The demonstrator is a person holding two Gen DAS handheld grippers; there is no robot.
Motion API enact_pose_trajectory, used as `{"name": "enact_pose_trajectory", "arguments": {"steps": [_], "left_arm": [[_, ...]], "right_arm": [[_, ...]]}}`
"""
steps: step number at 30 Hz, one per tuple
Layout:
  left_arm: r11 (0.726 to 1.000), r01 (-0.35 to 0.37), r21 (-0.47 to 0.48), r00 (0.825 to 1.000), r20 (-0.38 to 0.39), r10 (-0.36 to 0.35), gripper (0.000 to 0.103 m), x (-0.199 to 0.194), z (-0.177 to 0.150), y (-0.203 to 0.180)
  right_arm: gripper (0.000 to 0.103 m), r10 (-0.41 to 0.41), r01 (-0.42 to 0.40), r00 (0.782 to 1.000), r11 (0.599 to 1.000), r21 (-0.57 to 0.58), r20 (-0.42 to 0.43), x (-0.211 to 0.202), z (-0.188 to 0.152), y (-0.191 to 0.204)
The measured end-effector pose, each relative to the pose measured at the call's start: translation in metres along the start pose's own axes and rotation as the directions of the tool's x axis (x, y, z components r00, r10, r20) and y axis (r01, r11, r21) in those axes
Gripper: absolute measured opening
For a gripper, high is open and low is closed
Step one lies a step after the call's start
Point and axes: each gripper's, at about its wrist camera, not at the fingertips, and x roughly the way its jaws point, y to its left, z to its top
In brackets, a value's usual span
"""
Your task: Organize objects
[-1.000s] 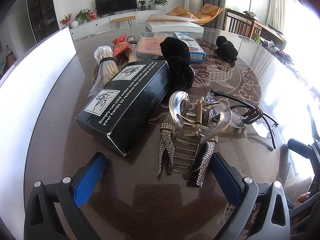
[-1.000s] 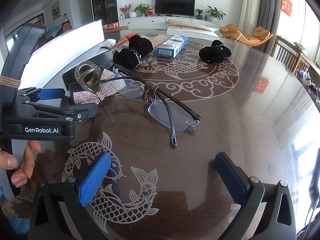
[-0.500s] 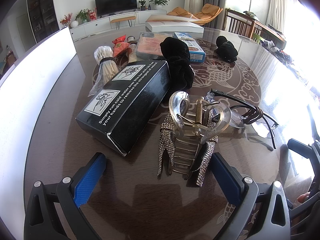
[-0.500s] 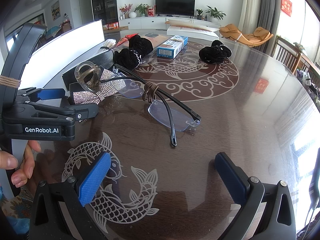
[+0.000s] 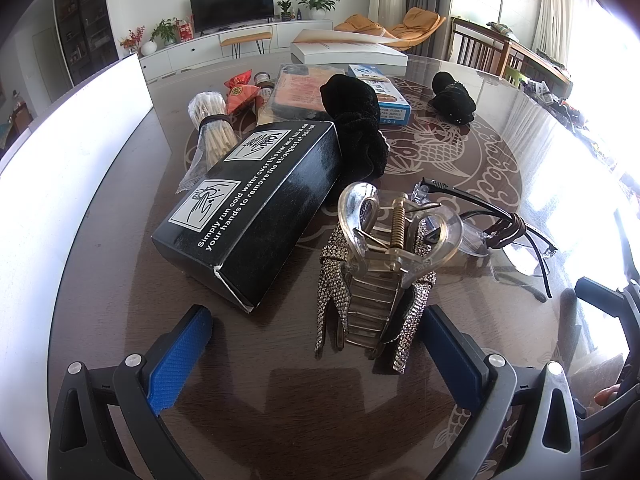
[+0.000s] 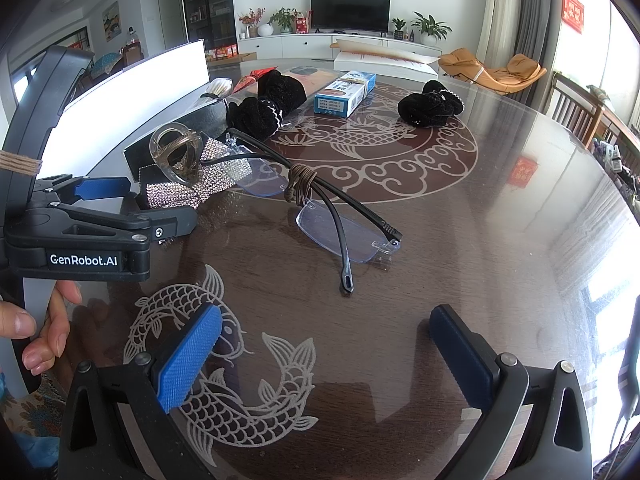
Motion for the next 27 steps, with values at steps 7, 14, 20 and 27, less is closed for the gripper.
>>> {"name": "enact_pose_trajectory", "arguments": {"steps": [7, 14, 20, 27], "left_arm": [[1.000, 0.000, 0.000, 1.000, 0.000, 0.000, 0.103, 0.000, 0.000, 0.000], [1.000, 0.001, 0.000, 1.000, 0.000, -0.001, 0.103, 0.000, 0.000, 0.000], [1.000, 0.001, 0.001, 1.000, -0.001, -0.001, 0.103, 0.000, 0.000, 0.000], [0.999, 0.017, 0.028, 1.000, -0.018, -0.017, 0.103, -0.009, -0.012, 0.010]], "right_arm": [[0.103, 0.000, 0.000, 1.000, 1.000, 0.000, 0.000, 0.000, 0.000, 0.000], [0.103, 0.000, 0.000, 1.000, 1.000, 0.000, 0.001, 0.000, -0.001, 0.000], [0.103, 0.001, -0.001, 1.000, 1.000, 0.000, -0.001, 0.000, 0.002, -0.002], [0.103, -0.027, 0.027, 1.000, 0.999, 0.036, -0.001, 0.002, 0.005, -0.013]]}}
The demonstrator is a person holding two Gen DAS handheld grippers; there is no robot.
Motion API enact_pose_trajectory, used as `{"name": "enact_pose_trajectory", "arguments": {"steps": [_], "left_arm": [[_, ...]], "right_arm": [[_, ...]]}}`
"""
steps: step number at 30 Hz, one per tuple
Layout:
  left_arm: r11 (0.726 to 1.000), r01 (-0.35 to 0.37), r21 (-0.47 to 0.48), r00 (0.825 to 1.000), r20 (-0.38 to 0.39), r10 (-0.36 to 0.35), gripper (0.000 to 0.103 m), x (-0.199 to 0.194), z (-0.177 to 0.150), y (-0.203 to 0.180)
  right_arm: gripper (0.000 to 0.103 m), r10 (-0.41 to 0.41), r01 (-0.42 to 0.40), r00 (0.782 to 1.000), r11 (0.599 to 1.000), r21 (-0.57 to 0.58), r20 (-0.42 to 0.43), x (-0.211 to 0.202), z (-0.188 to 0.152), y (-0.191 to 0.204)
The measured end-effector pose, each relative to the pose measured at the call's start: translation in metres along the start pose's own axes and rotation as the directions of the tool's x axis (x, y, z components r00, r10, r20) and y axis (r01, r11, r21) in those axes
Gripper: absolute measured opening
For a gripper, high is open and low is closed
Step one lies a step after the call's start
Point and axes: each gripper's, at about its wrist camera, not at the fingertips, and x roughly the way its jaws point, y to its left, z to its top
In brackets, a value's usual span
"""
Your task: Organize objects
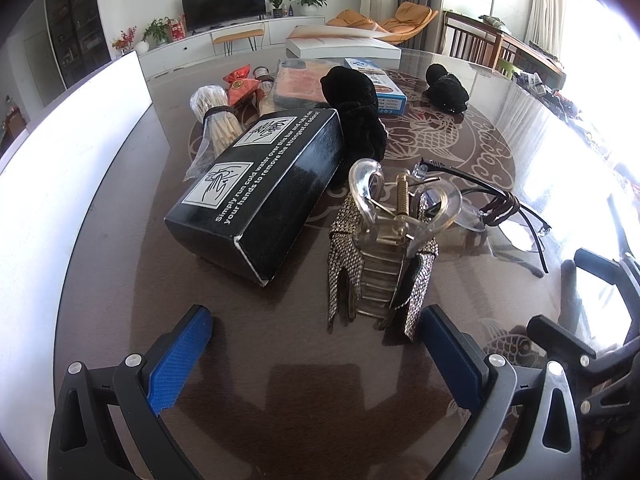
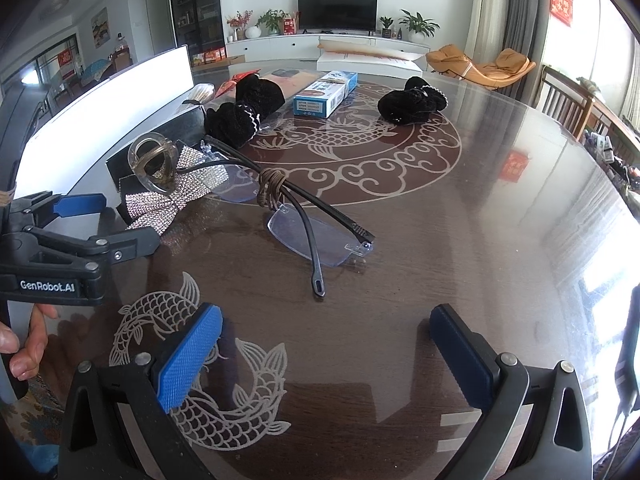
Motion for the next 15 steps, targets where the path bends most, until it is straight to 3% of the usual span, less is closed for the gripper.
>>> {"name": "enact_pose_trajectory", "arguments": {"steps": [7, 14, 15], "left_arm": [[1.000, 0.012, 0.010, 0.999, -0.052, -0.012, 0.103, -0.008, -0.011, 0.006], [0.994, 0.111, 0.006, 0.991, -0.076, -0.110, 0.103, 0.013, 0.030, -0.025], [0.995, 0.102, 0.006, 0.993, -0.068, -0.102, 0.094, 0.016, 0.035, -0.027]], "right_arm": [[0.103, -0.005, 0.005, 1.000, 1.000, 0.003, 0.003, 0.002, 0.001, 0.000], [0.103, -0.005, 0.005, 1.000, 1.000, 0.003, 0.004, 0.002, 0.000, 0.000], [0.103, -0.006, 0.006, 1.000, 1.000, 0.003, 0.005, 0.002, 0.000, 0.000]]}}
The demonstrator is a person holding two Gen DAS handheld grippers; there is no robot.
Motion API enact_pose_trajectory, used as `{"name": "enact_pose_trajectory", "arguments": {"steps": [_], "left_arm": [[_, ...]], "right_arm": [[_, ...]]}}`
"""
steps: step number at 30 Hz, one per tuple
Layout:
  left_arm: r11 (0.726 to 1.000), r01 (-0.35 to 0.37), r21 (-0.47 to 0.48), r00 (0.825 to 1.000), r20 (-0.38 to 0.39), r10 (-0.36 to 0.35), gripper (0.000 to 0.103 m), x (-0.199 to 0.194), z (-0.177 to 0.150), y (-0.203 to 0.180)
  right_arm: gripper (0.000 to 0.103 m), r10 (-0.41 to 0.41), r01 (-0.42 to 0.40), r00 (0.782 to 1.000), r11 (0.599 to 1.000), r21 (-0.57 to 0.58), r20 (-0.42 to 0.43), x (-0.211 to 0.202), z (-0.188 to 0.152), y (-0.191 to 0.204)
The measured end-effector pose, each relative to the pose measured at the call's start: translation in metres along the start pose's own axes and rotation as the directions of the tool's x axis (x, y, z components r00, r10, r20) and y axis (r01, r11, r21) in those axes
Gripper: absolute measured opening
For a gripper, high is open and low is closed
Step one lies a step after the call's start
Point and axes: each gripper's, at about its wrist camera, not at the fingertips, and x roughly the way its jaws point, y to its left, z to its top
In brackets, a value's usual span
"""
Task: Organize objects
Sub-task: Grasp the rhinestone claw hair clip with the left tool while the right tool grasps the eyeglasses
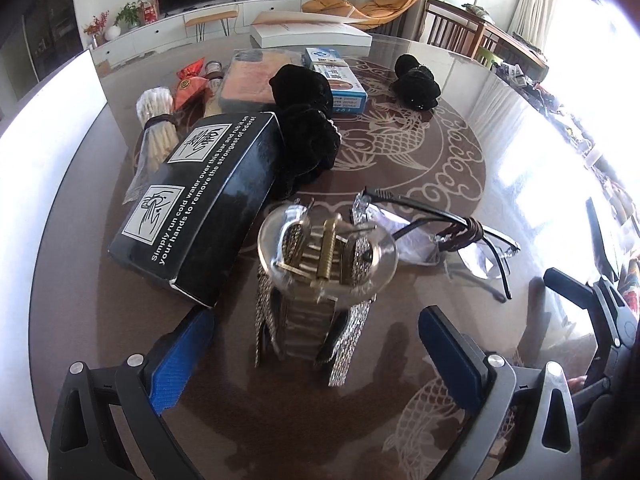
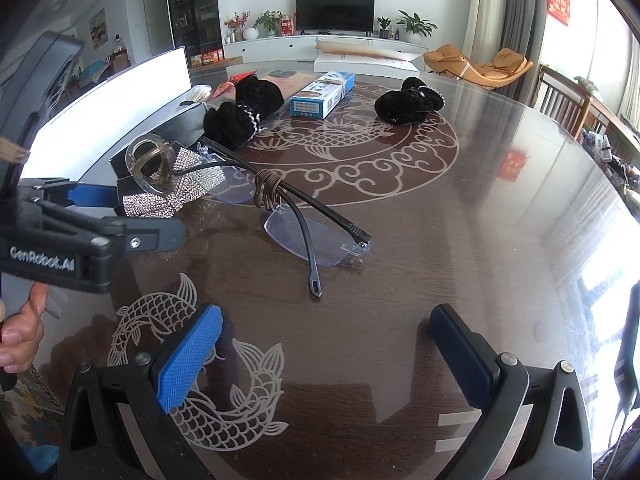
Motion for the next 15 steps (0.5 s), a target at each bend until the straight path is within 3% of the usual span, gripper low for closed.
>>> {"name": "enact_pose_trajectory", "arguments": {"steps": [1, 3, 5, 11, 13, 15], "left_arm": [[1.000, -0.024, 0.006, 1.000, 0.014, 0.024, 0.077, 0.000, 0.003, -0.002], [0.998, -0.058, 0.033, 0.998, 0.027, 0.057, 0.055, -0.002, 0.005, -0.006], [0.999, -0.035, 0.018, 0.999, 0.021, 0.035, 0.055, -0.009, -0.003, -0.001], [0.992, -0.123, -0.033, 0.992, 0.015, 0.123, 0.058, -0.039, -0.057, 0.025], [0.991, -0.126, -0.036, 0.992, -0.004, 0.126, 0.077, -0.042, -0.064, 0.034], [0.991, -0.126, -0.048, 0.992, -0.001, 0.126, 0.081, -0.041, -0.068, 0.043]], "right_arm": [[0.103, 0.000, 0.000, 1.000, 1.000, 0.000, 0.001, 0.000, 0.001, 0.000], [0.103, 0.000, 0.000, 1.000, 1.000, 0.000, 0.001, 0.001, 0.001, 0.000], [0.103, -0.001, 0.001, 1.000, 1.000, 0.000, 0.003, 0.002, 0.001, 0.000], [0.103, -0.001, 0.001, 1.000, 1.000, 0.000, 0.003, 0.002, 0.001, 0.000], [0.103, -0.001, 0.001, 1.000, 1.000, -0.001, 0.003, 0.002, 0.001, 0.000], [0.103, 0.002, -0.002, 1.000, 1.000, -0.003, -0.005, 0.003, 0.002, 0.000]]}}
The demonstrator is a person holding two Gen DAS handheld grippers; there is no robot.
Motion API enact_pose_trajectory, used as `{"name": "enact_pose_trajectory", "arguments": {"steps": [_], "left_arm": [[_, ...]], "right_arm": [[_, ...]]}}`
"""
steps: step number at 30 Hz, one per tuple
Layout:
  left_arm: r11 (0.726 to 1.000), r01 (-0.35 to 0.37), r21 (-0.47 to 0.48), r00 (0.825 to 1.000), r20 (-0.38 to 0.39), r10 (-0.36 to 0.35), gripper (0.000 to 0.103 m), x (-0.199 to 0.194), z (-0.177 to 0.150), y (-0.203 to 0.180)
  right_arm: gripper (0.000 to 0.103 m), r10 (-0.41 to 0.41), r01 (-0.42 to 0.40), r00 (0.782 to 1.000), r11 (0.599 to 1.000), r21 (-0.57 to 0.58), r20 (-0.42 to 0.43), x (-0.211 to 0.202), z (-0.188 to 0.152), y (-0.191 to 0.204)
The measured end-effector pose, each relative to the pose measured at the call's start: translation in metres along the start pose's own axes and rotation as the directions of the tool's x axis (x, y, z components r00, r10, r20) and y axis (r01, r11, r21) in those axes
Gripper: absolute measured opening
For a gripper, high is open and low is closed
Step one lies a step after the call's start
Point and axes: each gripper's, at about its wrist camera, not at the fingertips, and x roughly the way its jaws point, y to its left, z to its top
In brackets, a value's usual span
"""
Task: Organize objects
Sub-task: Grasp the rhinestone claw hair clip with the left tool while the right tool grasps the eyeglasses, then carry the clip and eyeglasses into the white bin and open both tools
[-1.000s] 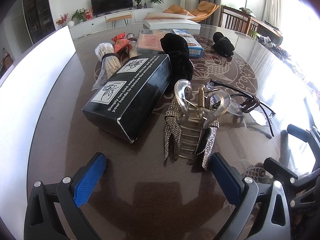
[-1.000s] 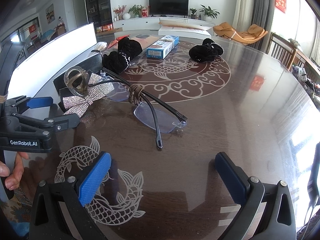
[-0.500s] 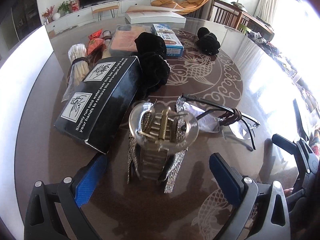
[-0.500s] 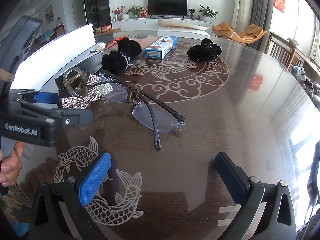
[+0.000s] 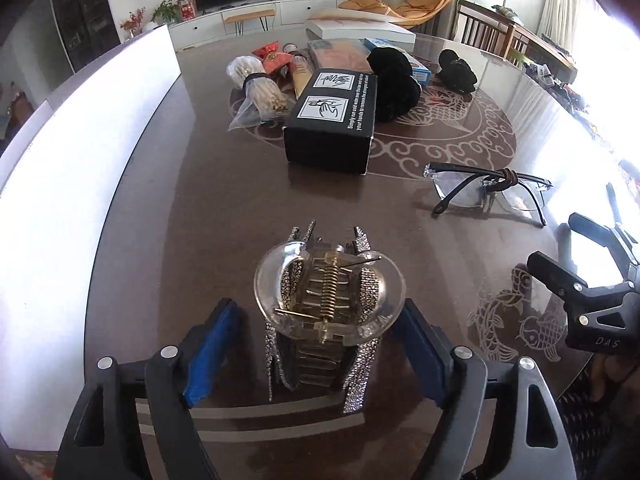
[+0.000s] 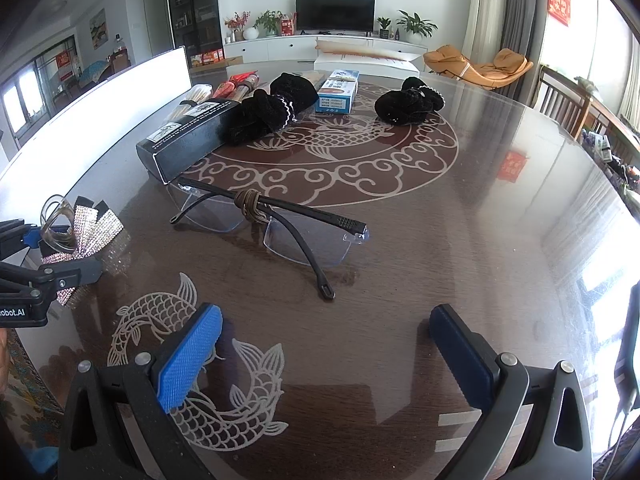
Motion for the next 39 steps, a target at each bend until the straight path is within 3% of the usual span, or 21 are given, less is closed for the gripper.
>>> {"name": "enact_pose_trajectory", "arguments": {"steps": [2, 5, 7, 8, 10, 12, 14, 16, 18, 22, 26, 29, 32, 34, 39], "left_arm": [[1.000, -0.005, -0.016, 1.000, 0.003, 0.005, 0.082, 0.002, 0.003, 0.007], [1.000, 0.001, -0.022, 1.000, 0.017, -0.001, 0.078, 0.004, 0.006, 0.010], [1.000, -0.004, 0.006, 0.999, 0.051, 0.003, 0.056, 0.002, 0.010, 0.004], [1.000, -0.003, 0.019, 0.999, 0.051, 0.002, 0.056, 0.003, 0.011, 0.002], [1.000, 0.008, 0.018, 0.998, 0.061, -0.009, 0.056, 0.001, 0.008, 0.001], [1.000, 0.026, 0.012, 0.998, 0.063, -0.026, 0.056, -0.002, 0.004, 0.003], [0.999, 0.043, 0.001, 0.997, 0.060, -0.043, 0.056, -0.006, 0.000, 0.008], [0.998, 0.055, -0.009, 0.997, 0.060, -0.054, 0.056, -0.012, -0.002, 0.014], [0.998, 0.065, -0.018, 0.996, 0.071, -0.063, 0.056, -0.022, -0.003, 0.023], [0.993, 0.107, -0.051, 0.989, 0.111, -0.101, 0.055, -0.052, -0.001, 0.047], [0.982, 0.164, -0.093, 0.971, 0.189, -0.144, 0.055, -0.097, 0.006, 0.080], [0.982, 0.127, -0.142, 0.966, 0.243, -0.090, 0.056, -0.126, 0.015, 0.121], [0.974, 0.035, -0.222, 0.965, 0.262, 0.025, 0.056, -0.139, 0.017, 0.174], [0.959, -0.034, -0.282, 0.966, 0.237, 0.104, 0.055, -0.138, 0.017, 0.212], [0.909, -0.122, -0.398, 0.972, 0.136, 0.190, 0.056, -0.119, 0.009, 0.279]], "right_arm": [[0.103, 0.011, -0.012, 0.998, 1.000, -0.021, -0.054, -0.002, 0.004, -0.002], [0.103, -0.008, 0.017, 0.997, 0.994, -0.109, 0.078, -0.038, 0.015, -0.005], [0.103, -0.005, 0.039, 0.990, 0.971, -0.237, 0.142, -0.053, 0.035, -0.001], [0.103, 0.016, 0.019, 0.994, 0.952, -0.304, 0.113, -0.050, 0.047, 0.003], [0.103, 0.083, -0.088, 0.996, 0.914, -0.396, -0.030, -0.028, 0.069, 0.012], [0.099, 0.115, -0.171, 0.982, 0.877, -0.449, -0.149, 0.000, 0.084, 0.024], [0.078, 0.125, -0.219, 0.967, 0.857, -0.468, -0.224, 0.023, 0.089, 0.035], [0.036, 0.164, -0.291, 0.933, 0.868, -0.401, -0.321, 0.043, 0.092, 0.038], [0.014, 0.156, -0.281, 0.934, 0.876, -0.393, -0.321, 0.045, 0.092, 0.042], [0.011, 0.210, -0.295, 0.928, 0.918, -0.263, -0.307, 0.024, 0.095, 0.039], [0.011, 0.321, -0.355, 0.917, 0.928, -0.116, -0.235, -0.011, 0.120, 0.054], [0.011, 0.445, -0.457, 0.883, 0.888, -0.057, -0.148, -0.037, 0.155, 0.093], [0.011, 0.580, -0.583, 0.810, 0.813, -0.009, -0.079, -0.052, 0.191, 0.147], [0.011, 0.659, -0.659, 0.749, 0.752, 0.025, -0.067, -0.050, 0.210, 0.187], [0.014, 0.738, -0.737, 0.669, 0.674, 0.056, -0.087, -0.022, 0.229, 0.281]]}}
